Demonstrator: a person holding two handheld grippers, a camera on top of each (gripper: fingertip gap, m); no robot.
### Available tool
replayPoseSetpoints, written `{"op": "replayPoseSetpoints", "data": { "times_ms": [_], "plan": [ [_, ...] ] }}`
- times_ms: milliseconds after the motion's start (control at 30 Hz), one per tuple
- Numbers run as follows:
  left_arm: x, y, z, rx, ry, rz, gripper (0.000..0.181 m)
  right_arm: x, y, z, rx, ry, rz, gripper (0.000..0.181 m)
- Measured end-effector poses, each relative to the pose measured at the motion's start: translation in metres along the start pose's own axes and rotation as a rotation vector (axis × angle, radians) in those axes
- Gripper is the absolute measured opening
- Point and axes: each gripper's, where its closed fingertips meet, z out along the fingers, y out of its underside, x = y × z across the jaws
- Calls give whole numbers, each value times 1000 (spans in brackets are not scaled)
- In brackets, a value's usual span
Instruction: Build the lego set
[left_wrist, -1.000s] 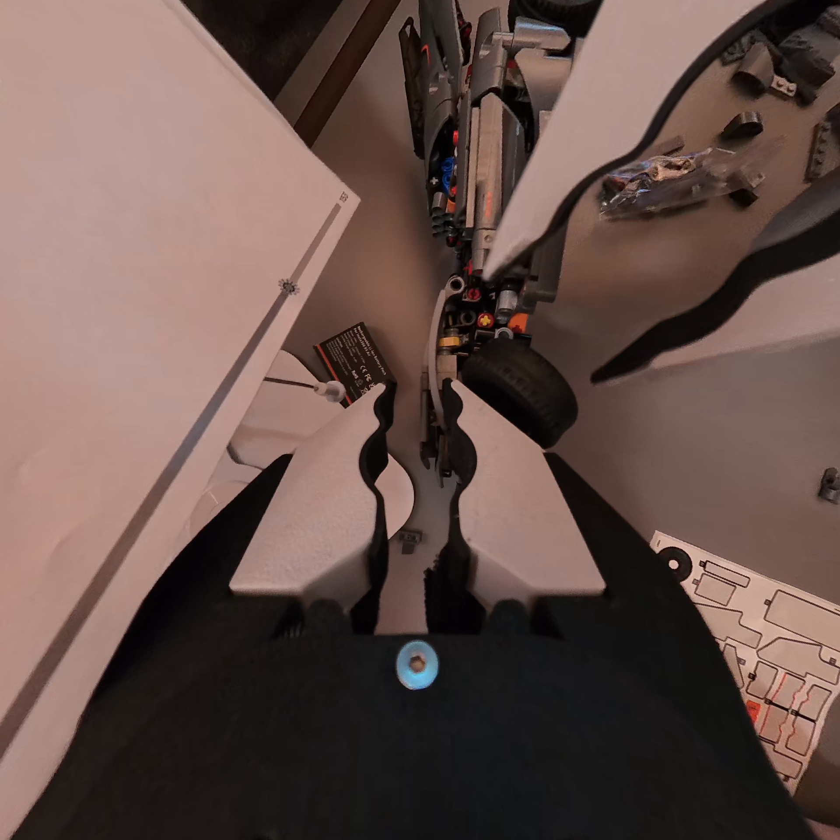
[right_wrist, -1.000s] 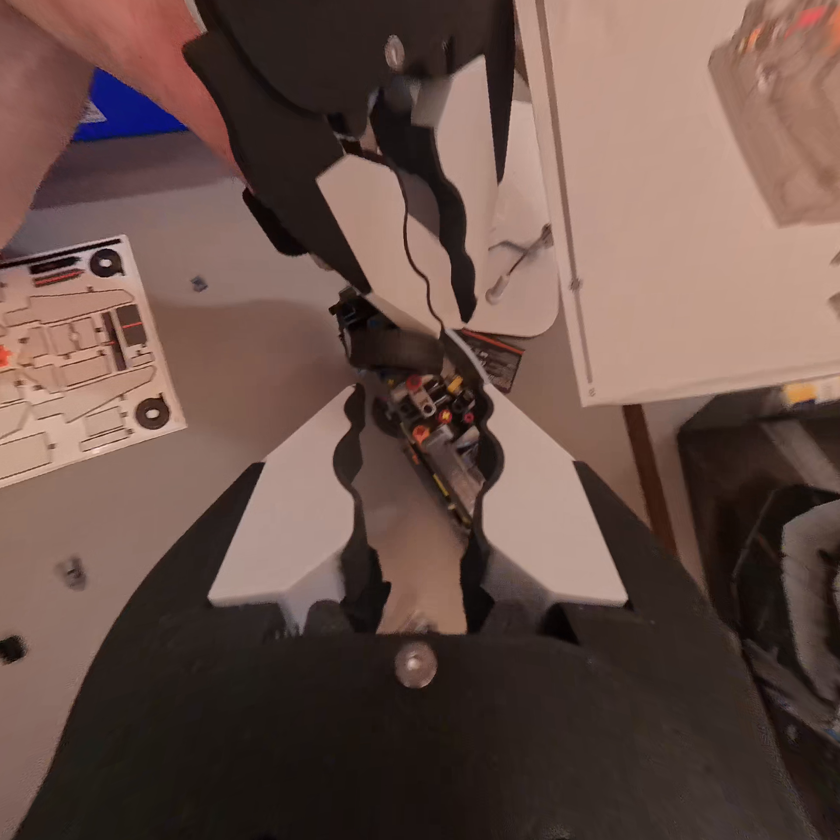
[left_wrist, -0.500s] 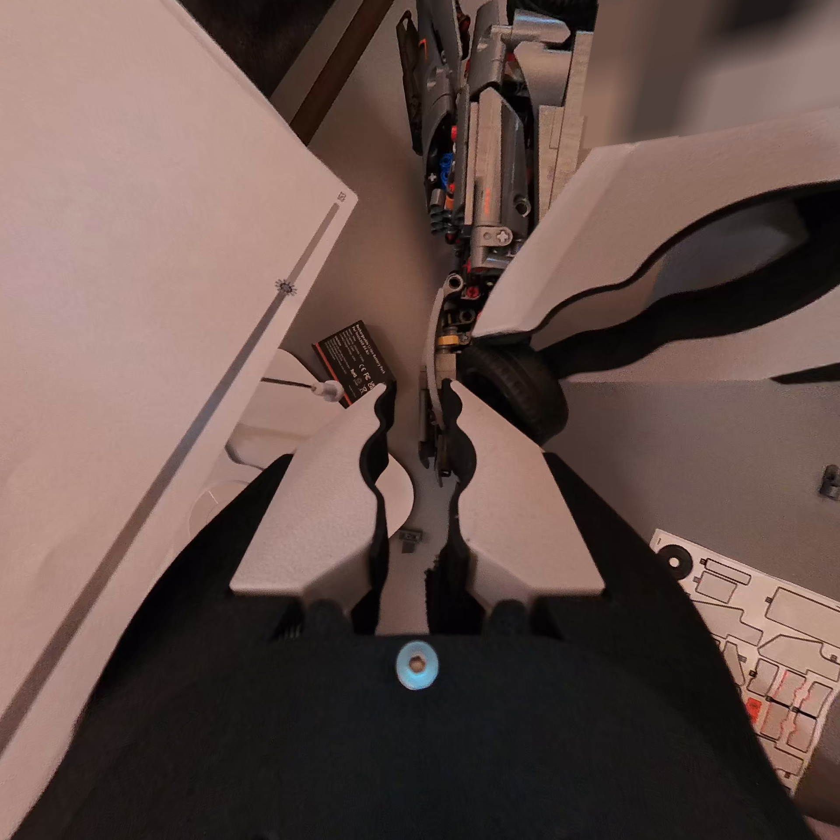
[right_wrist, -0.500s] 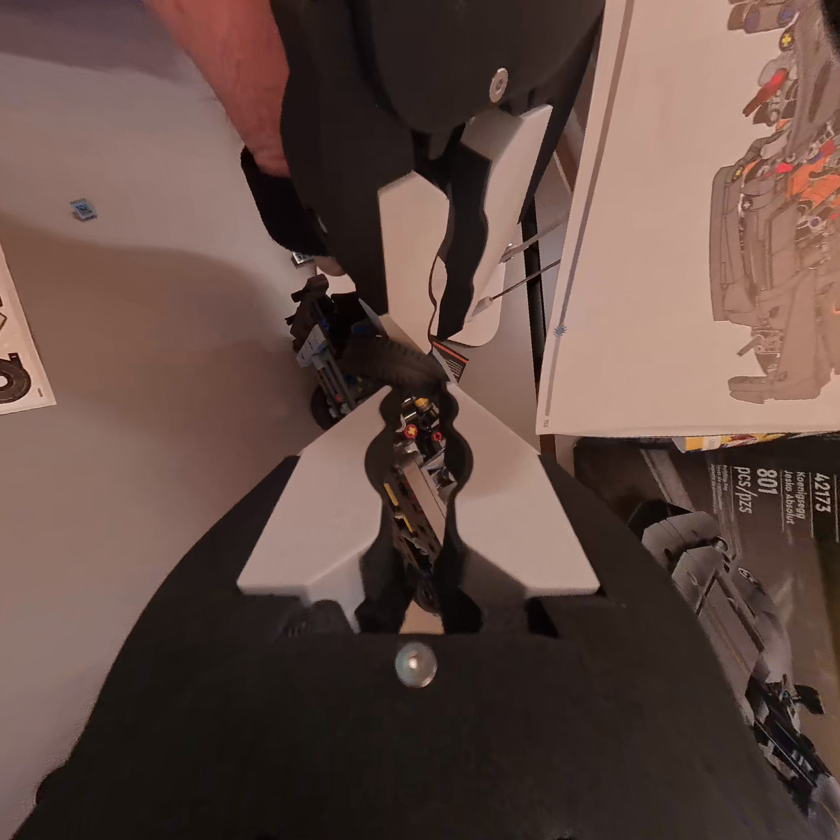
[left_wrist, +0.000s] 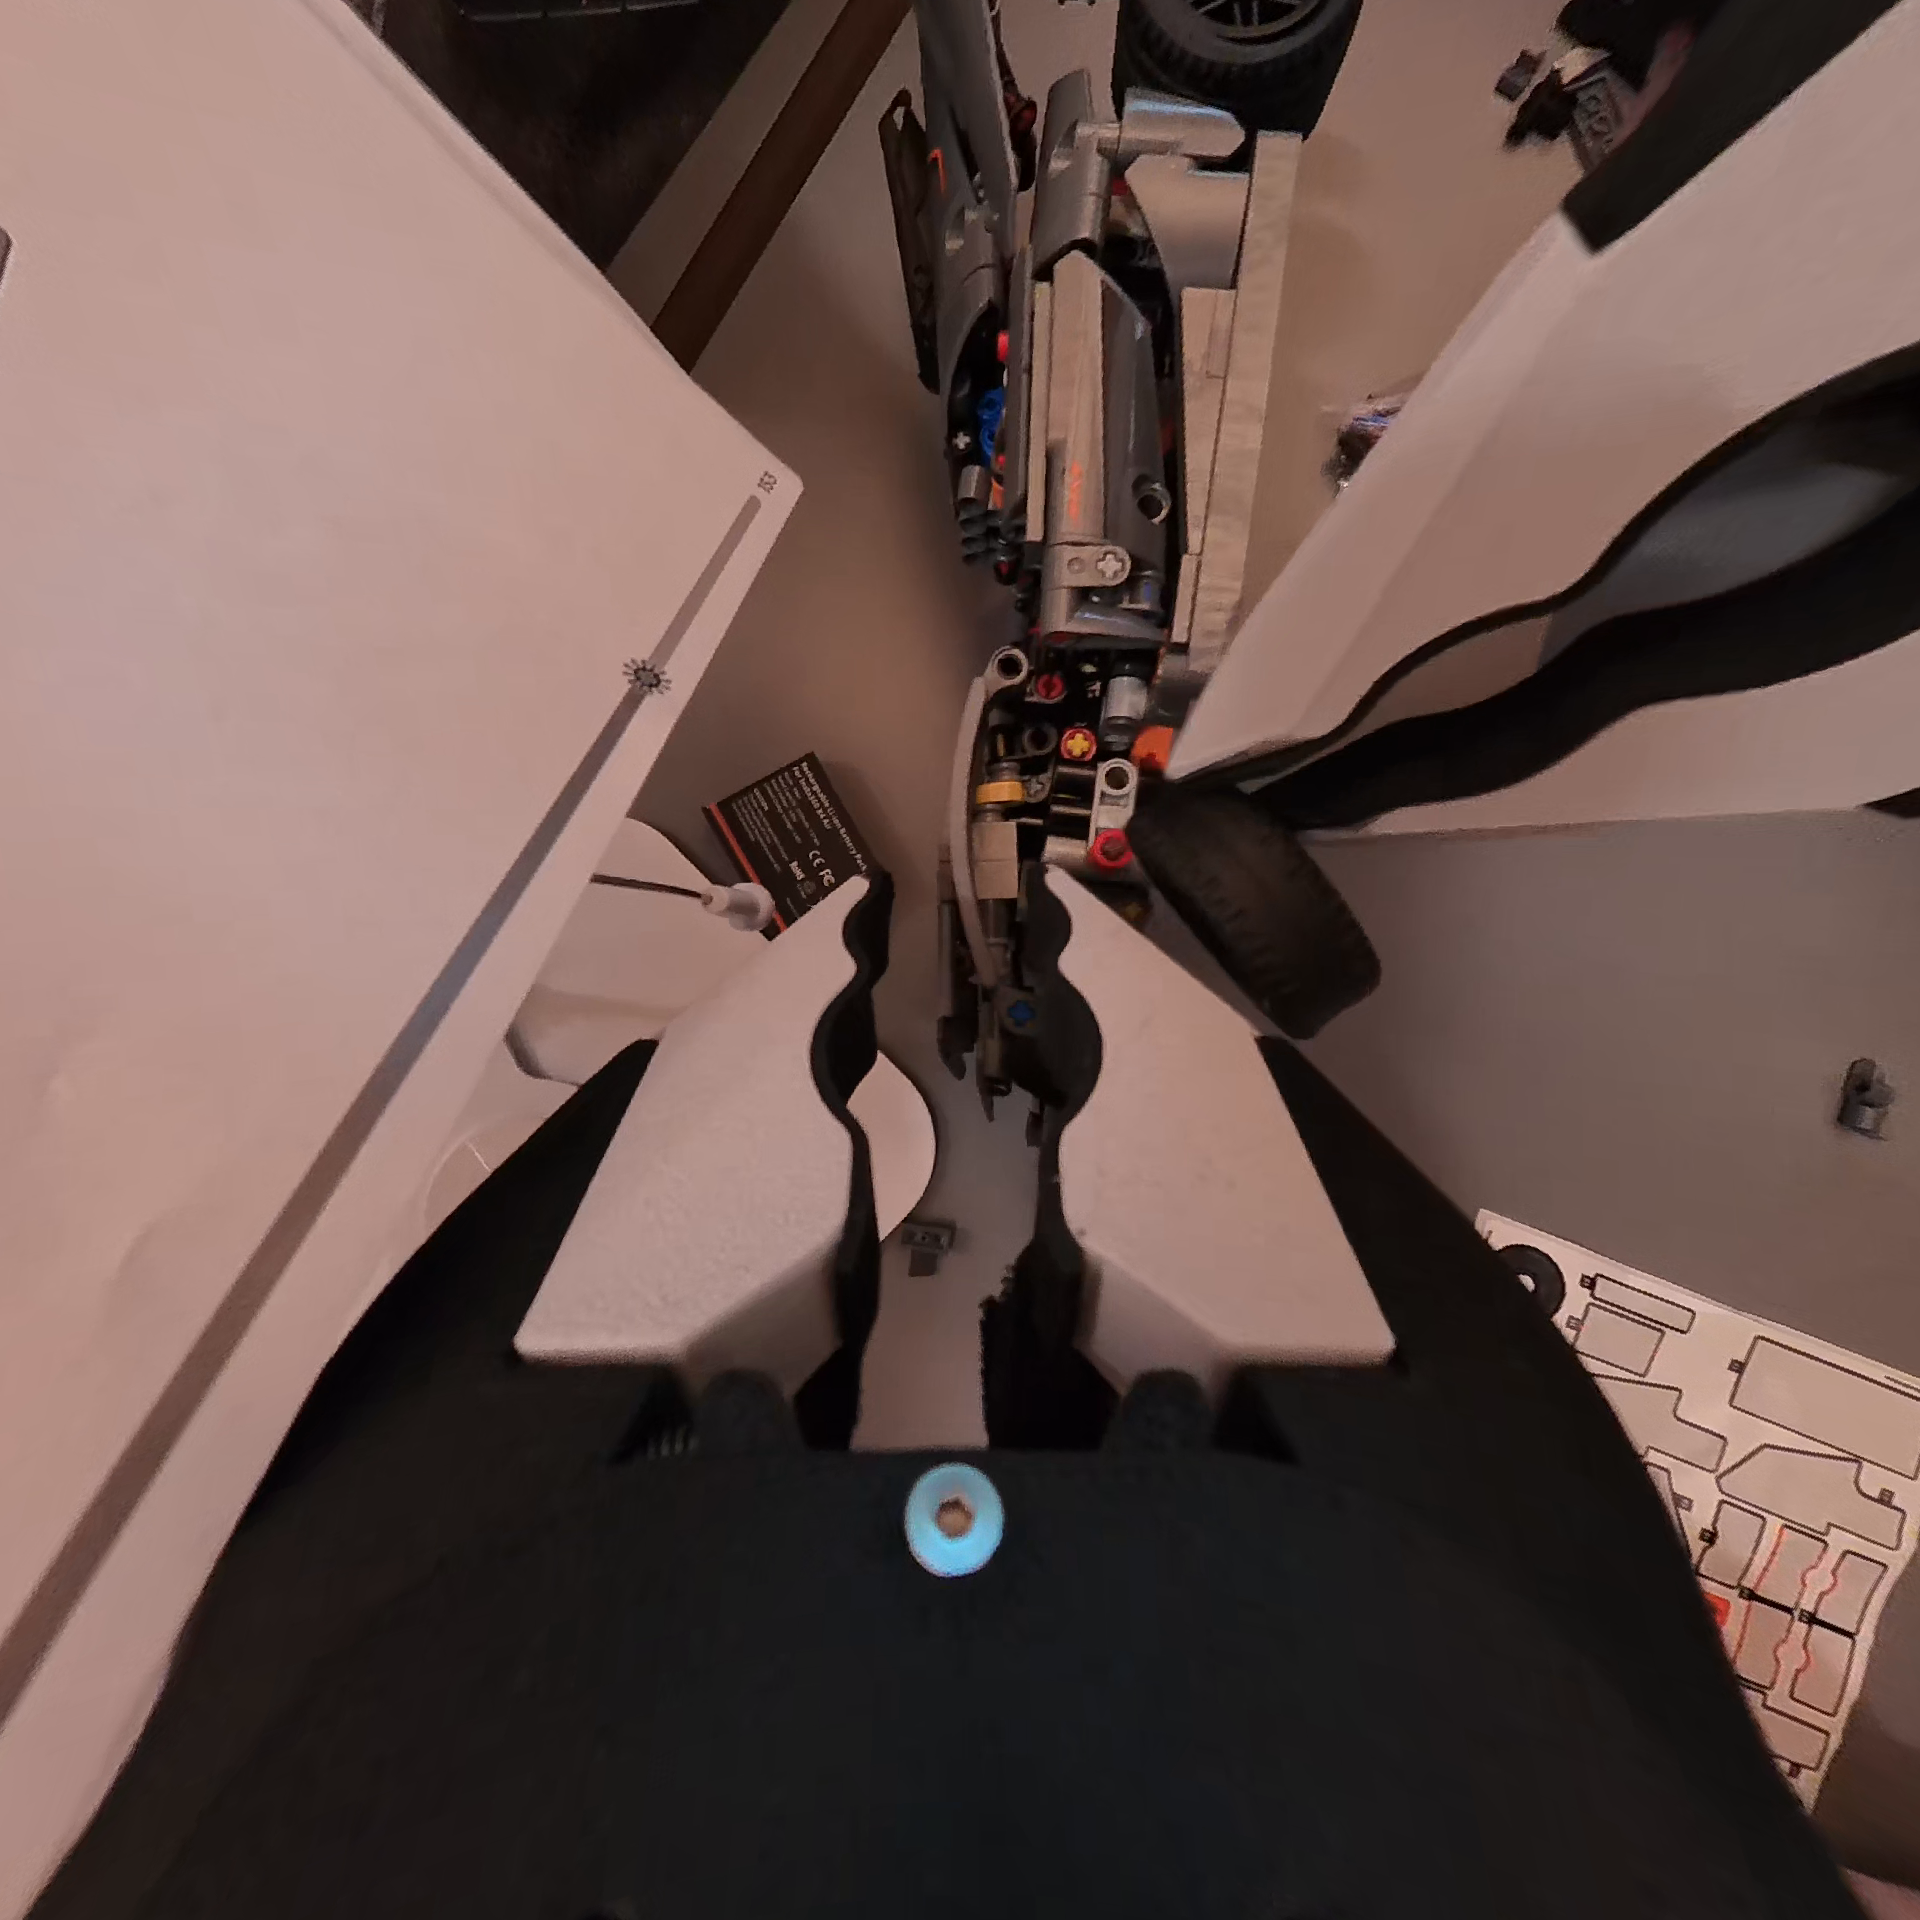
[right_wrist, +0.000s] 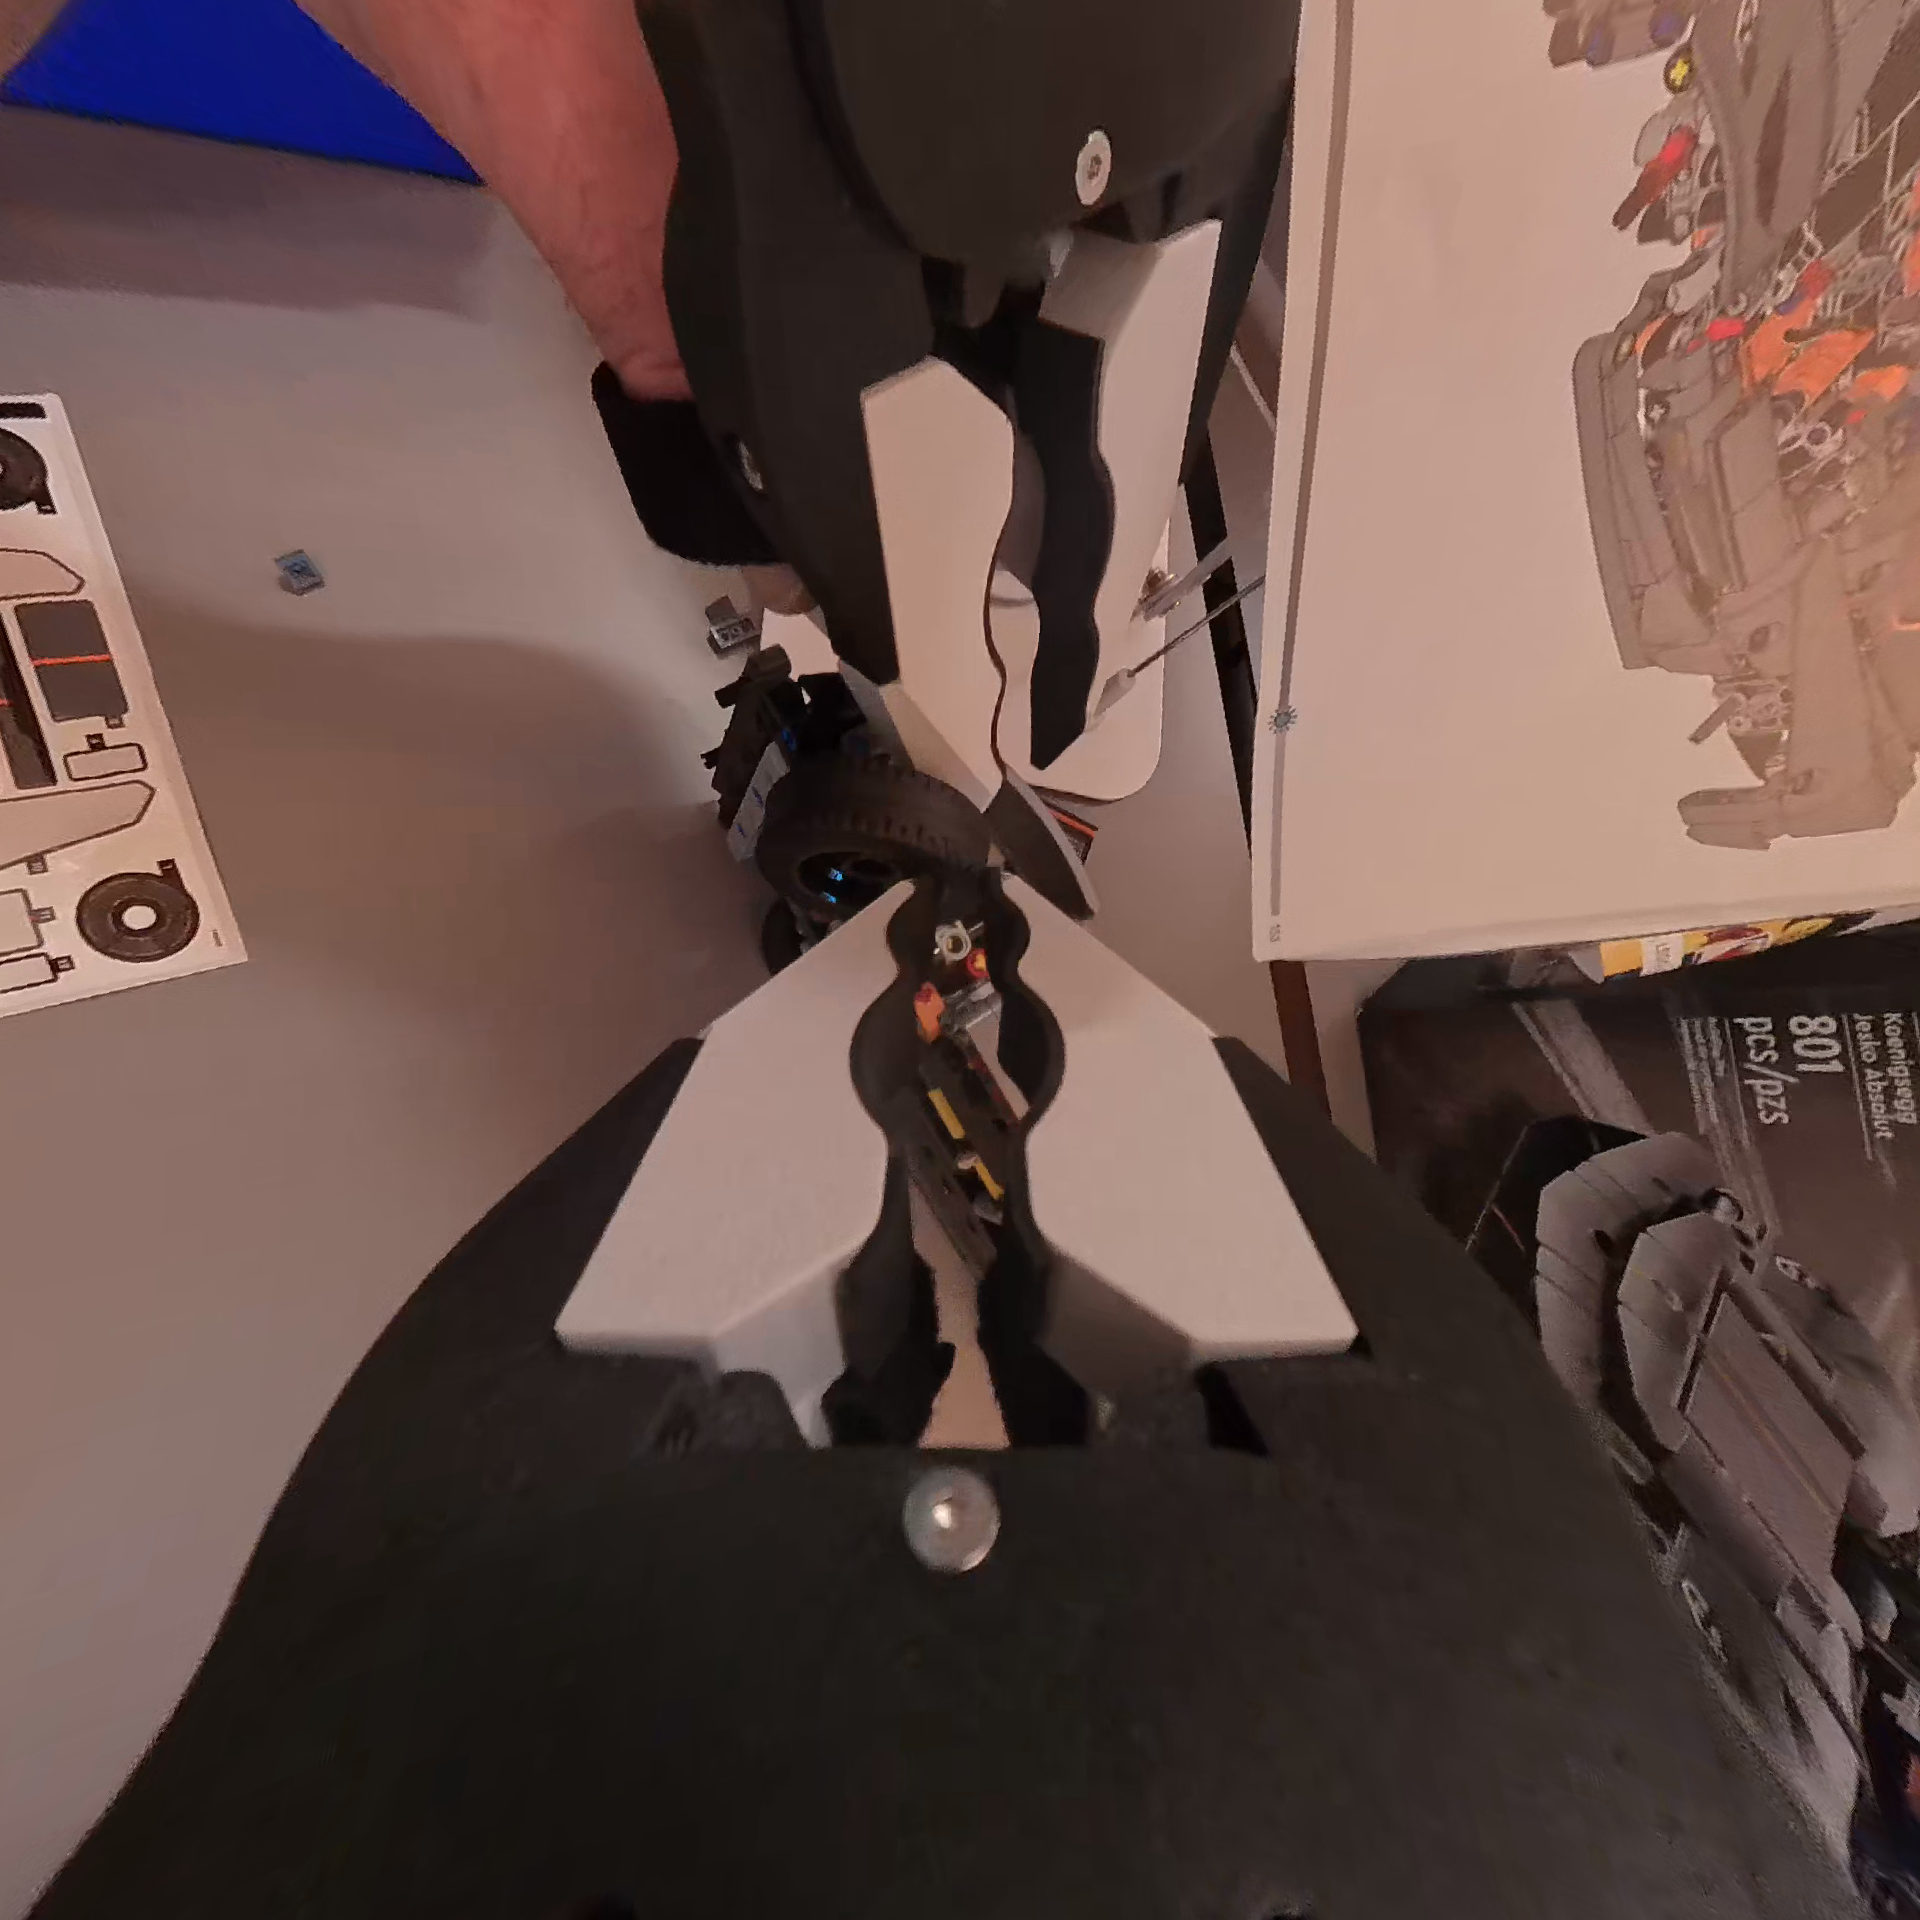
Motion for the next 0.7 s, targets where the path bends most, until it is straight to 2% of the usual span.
{"op": "replayPoseSetpoints", "data": {
  "times_ms": [200, 367, 467, 600, 700],
  "plan": [
    [1, -2, -4, 11, 2, 5, 24, -16, 18, -32, -35, -25, 32, 7],
    [3, -3, -7, 14, -2, 10, 25, -66, 65, -62, -134, -103, 44, 7],
    [6, -4, -9, 2, -19, 24, 26, -105, 93, -59, -156, -133, 59, 7],
    [7, -3, -15, -19, -71, 39, 27, -152, 123, -39, -189, -196, 77, 7],
    [7, 1, -14, -30, -119, 70, 25, -161, 131, -29, -173, -172, 93, 7]
  ]
}}
